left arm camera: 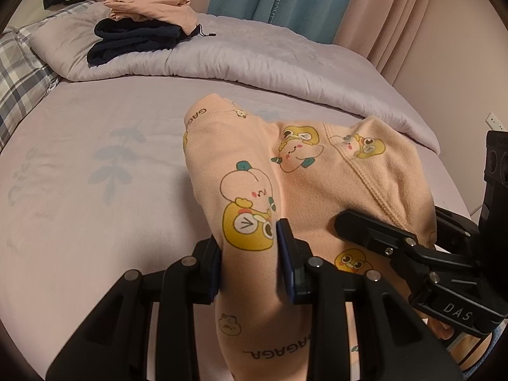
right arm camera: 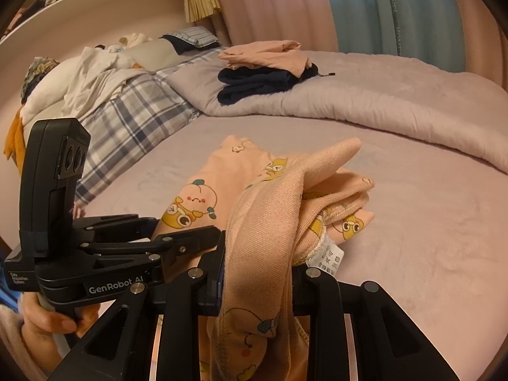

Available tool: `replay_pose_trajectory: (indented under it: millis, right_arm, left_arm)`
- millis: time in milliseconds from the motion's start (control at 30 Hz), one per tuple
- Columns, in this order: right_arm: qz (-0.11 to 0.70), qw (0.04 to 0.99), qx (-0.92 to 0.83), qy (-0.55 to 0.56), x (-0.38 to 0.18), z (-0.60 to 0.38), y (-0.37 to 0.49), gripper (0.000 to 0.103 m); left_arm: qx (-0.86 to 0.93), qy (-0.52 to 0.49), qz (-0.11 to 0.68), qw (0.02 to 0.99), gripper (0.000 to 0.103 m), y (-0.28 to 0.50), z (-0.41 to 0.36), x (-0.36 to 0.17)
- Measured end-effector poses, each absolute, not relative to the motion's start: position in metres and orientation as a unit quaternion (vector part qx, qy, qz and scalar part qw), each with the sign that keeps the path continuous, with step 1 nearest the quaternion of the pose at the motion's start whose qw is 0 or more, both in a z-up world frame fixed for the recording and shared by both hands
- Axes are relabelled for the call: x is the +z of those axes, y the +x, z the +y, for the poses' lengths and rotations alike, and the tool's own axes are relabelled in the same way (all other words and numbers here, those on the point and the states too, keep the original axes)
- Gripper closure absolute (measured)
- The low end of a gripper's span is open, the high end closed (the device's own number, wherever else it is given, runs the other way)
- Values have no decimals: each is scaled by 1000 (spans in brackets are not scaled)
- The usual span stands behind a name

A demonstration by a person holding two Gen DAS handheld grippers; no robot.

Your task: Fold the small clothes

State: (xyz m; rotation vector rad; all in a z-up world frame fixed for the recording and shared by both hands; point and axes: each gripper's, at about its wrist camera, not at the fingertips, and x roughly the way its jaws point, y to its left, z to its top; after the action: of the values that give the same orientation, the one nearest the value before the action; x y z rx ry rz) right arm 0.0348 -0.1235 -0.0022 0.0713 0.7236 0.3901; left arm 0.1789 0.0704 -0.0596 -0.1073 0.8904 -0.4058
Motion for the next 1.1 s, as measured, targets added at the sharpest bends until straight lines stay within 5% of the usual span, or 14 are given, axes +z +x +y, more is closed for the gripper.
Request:
replay_pose_trajectory:
  millis: [1100]
  right_arm:
    - [369, 910, 182, 40, -23, -121, 57, 74]
  left_arm:
    - [-189, -39, 446, 874, 72, 208, 67, -84]
